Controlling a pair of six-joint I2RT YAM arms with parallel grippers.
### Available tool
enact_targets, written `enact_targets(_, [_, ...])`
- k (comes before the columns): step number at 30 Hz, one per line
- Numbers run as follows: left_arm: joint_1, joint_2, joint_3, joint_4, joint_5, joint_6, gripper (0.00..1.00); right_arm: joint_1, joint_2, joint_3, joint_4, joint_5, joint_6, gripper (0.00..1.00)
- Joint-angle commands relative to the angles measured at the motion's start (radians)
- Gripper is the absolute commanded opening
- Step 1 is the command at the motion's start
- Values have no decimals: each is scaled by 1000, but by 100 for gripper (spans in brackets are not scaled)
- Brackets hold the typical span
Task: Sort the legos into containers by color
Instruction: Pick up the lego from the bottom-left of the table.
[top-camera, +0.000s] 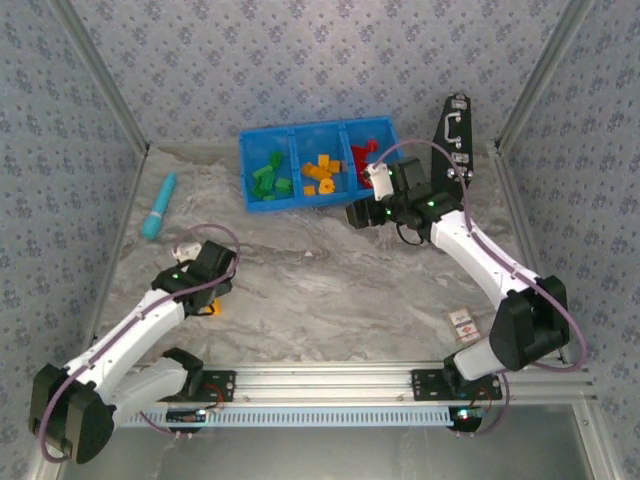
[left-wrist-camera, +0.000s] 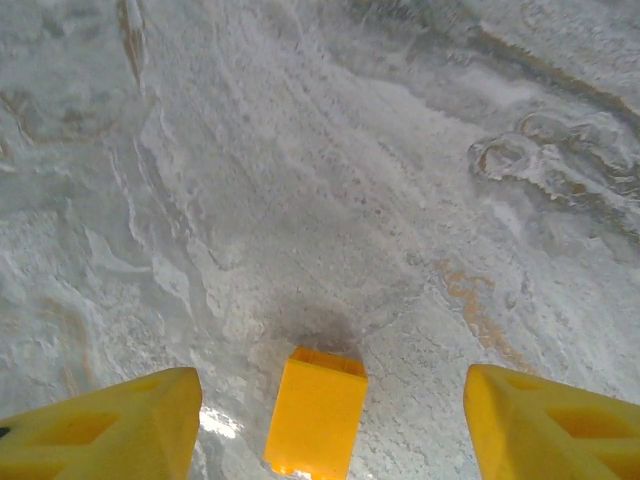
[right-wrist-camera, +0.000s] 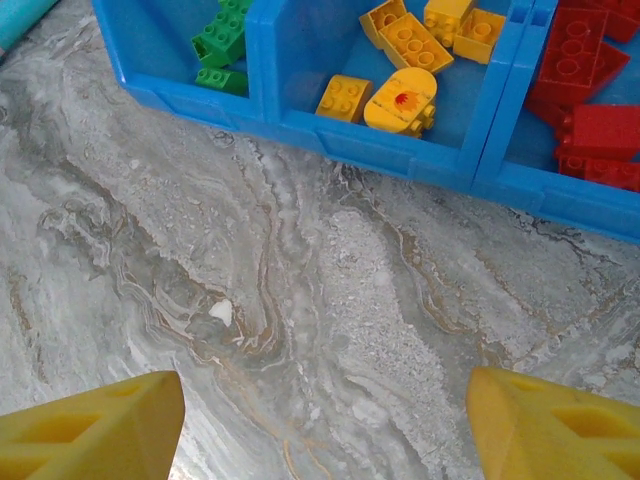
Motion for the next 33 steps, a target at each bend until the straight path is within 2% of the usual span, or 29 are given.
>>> enact_targets(1, [-14,28,-18,-17,9,-119,70,-3,23,45,-14,-31,-19,77])
enact_targets(8, [-17,23,-138,41,49,-225,72,-4,44,57,-20,-33,-16,78])
enact_targets(22, [-13,98,-174,175,87,-210,78,-3,56,66,-25,-35,-16,78])
enact_targets(28, [-3,187,-181,240,126,-200,70,-4,50,75,-48,-13,-24,78])
enact_targets(33, [5,204,-185,268,140,-183,54,-3,52,75,-53,-1,-21,78])
